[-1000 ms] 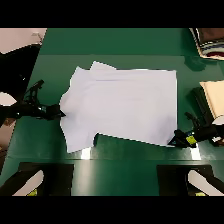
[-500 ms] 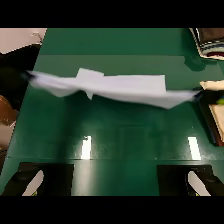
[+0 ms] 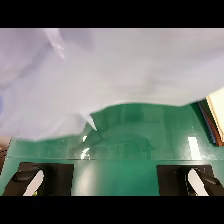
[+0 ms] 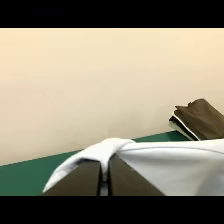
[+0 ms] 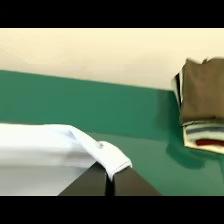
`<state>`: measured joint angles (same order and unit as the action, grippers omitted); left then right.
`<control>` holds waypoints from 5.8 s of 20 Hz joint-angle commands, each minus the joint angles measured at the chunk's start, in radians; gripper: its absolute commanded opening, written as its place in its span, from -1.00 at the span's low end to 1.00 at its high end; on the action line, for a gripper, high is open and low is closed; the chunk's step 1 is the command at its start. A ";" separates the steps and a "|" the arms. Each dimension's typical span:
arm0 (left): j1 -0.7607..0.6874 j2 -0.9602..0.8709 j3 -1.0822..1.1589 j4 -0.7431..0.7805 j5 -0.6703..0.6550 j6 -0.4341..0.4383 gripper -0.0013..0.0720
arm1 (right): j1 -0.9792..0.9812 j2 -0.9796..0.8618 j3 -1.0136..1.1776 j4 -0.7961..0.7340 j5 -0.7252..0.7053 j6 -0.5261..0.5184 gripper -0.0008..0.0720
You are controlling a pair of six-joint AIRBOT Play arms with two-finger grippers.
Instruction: Fold the shirts.
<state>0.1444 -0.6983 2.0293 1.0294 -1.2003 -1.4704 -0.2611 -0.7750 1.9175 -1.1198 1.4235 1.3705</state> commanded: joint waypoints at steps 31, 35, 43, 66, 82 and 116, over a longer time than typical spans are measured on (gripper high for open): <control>-0.087 -0.978 -0.458 0.075 0.003 0.171 -0.89 | 0.283 -0.883 -0.281 -0.190 -0.092 0.070 -0.93; -0.086 -0.978 -0.616 0.079 0.039 0.169 -0.89 | 0.302 -0.803 -0.499 -0.184 -0.181 0.070 -0.93; -0.085 -0.877 -0.642 0.185 -0.093 0.108 0.40 | 0.237 -0.681 -0.573 -0.058 -0.076 0.059 0.31; -0.089 -0.206 -1.633 -0.043 0.094 -0.003 0.40 | 0.190 -0.351 -0.573 -0.051 0.047 0.049 0.31; -0.089 -0.042 -1.517 -0.042 -0.018 0.030 -0.89 | -0.149 -0.321 -1.320 -0.057 0.039 0.028 0.31; -0.089 -0.520 -1.109 0.058 0.322 0.091 -0.89 | 0.155 -0.569 -0.774 -0.019 -0.116 0.031 -0.93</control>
<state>0.0547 -1.0748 0.8566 1.0927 -1.0367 -1.4090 -0.1066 -1.1961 1.0367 -1.2213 1.3655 1.4040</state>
